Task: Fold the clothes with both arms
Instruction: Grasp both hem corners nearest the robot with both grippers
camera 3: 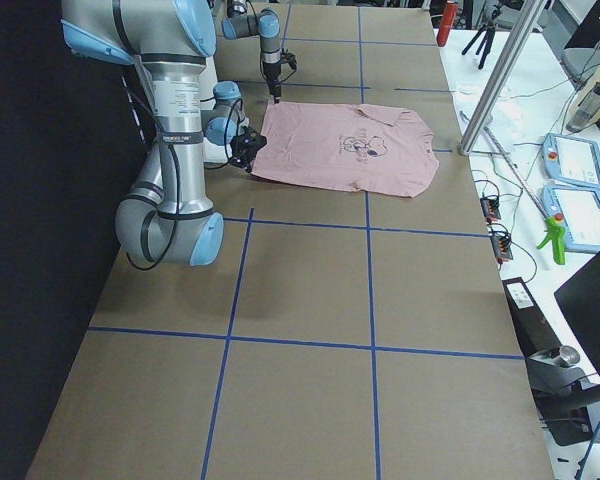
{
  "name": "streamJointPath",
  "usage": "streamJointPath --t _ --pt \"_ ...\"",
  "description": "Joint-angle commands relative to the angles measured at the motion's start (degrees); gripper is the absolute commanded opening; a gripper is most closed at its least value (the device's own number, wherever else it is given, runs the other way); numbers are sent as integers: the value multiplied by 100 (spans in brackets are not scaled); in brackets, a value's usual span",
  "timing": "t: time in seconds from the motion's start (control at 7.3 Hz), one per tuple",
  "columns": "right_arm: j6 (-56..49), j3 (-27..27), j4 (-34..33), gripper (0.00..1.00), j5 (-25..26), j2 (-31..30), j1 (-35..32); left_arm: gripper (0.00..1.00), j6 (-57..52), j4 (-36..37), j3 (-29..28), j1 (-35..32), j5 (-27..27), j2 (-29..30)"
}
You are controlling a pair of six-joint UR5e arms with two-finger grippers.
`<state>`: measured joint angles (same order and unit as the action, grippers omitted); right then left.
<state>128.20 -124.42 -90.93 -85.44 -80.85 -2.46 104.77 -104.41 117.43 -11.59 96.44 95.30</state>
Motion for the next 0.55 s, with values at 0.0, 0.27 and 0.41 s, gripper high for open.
streamJointPath --t 0.0,0.27,0.41 --pt "3 -3 5 0 1 -1 0 66 0 0 -27 69 -2 -3" --pt "3 6 -4 0 1 -1 0 58 0 0 -36 148 -2 -3" --pt "3 6 -4 0 1 -10 0 56 0 0 -36 174 -2 -3"
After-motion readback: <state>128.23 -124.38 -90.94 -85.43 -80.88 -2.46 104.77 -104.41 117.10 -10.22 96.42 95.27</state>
